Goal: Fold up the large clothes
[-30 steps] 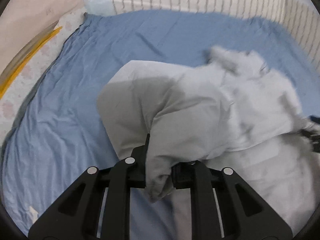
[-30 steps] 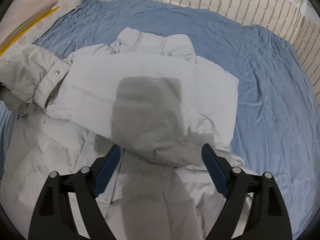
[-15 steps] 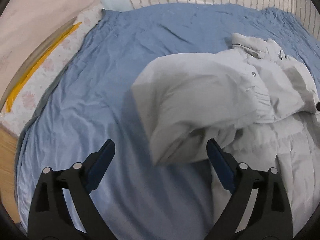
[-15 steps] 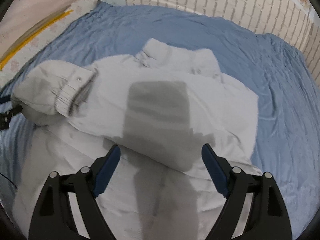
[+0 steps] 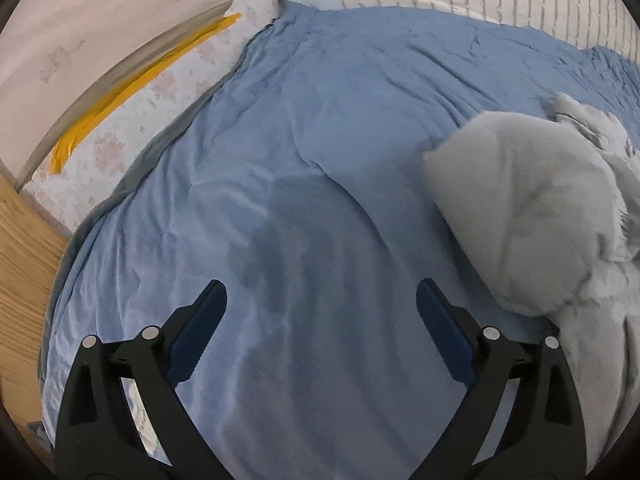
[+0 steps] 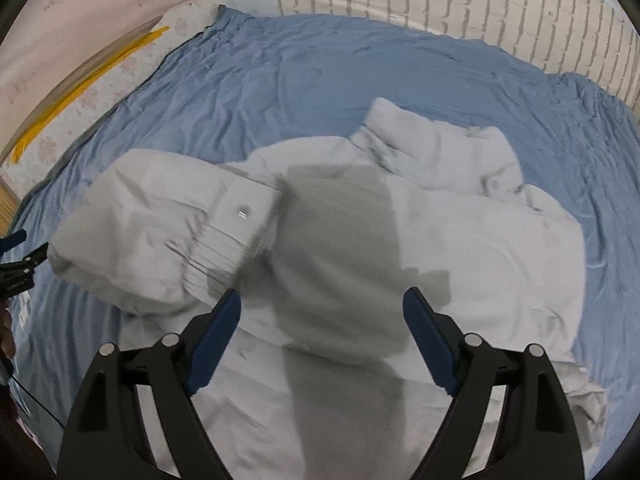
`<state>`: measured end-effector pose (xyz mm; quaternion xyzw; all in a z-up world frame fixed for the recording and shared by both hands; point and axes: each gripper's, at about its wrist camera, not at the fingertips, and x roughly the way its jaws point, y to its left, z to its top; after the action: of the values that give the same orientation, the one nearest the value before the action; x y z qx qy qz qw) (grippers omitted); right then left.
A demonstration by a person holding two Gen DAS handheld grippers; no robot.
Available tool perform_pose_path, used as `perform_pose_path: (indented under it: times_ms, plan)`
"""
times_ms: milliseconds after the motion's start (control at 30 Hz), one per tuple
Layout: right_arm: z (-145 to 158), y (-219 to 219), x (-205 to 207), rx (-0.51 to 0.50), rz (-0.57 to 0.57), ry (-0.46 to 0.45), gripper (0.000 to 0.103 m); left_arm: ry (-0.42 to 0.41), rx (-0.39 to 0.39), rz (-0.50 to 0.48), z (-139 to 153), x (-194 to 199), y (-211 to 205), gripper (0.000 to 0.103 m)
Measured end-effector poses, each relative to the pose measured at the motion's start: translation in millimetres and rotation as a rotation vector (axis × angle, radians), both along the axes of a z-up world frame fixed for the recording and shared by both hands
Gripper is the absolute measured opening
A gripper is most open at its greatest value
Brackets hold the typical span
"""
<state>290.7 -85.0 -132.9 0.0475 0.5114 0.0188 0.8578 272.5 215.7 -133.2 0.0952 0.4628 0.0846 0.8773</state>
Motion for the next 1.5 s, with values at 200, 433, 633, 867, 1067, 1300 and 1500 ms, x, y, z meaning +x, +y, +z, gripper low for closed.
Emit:
perform_pose_path:
  times_ms: [200,433,633,867,1067,1300,1500]
  plan:
    - [-12,39,24,-0.002,0.041,0.026,0.082,0.009,0.024,-0.011,-6,12,16,0.095]
    - [-25,59,43,0.024,0.032,0.073,0.078,0.011,-0.006,-0.015,-10,11,29,0.095]
    - [-52,75,60,0.107,0.035,0.153,0.048,-0.004,-0.025,-0.005,-6,-4,41,0.095]
    - [-40,81,54,0.086,0.102,0.081,0.021,-0.001,-0.013,-0.008,-9,8,18,0.095]
    - [9,44,36,0.053,0.082,-0.027,0.019,-0.026,-0.011,-0.031,7,20,-15,0.095]
    - [39,-56,6,-0.042,-0.07,-0.067,0.019,-0.031,-0.032,-0.096,23,29,-65,0.095]
    - [38,-158,-35,-0.111,-0.225,-0.05,0.019,-0.026,-0.026,-0.171,29,31,-117,0.095]
